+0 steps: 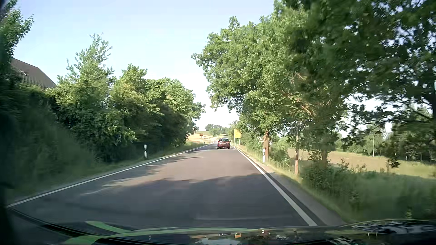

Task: Follow the waypoints while adhering to traffic rules and regulations

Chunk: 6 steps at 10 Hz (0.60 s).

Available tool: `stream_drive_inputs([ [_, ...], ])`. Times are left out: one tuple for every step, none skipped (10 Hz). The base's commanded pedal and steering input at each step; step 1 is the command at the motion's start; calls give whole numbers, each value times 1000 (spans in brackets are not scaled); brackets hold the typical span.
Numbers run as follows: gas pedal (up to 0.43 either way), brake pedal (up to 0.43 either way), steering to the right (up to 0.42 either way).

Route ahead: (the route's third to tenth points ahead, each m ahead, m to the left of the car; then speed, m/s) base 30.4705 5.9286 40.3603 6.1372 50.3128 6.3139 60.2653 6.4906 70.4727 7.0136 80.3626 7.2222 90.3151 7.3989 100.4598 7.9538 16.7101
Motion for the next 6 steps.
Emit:
stream_drive_inputs([
  [118, 0, -5],
  [118, 0, -4],
  [118, 0, -4],
  [118, 0, -5],
  [118, 0, -6],
  [118, 0, -6],
])
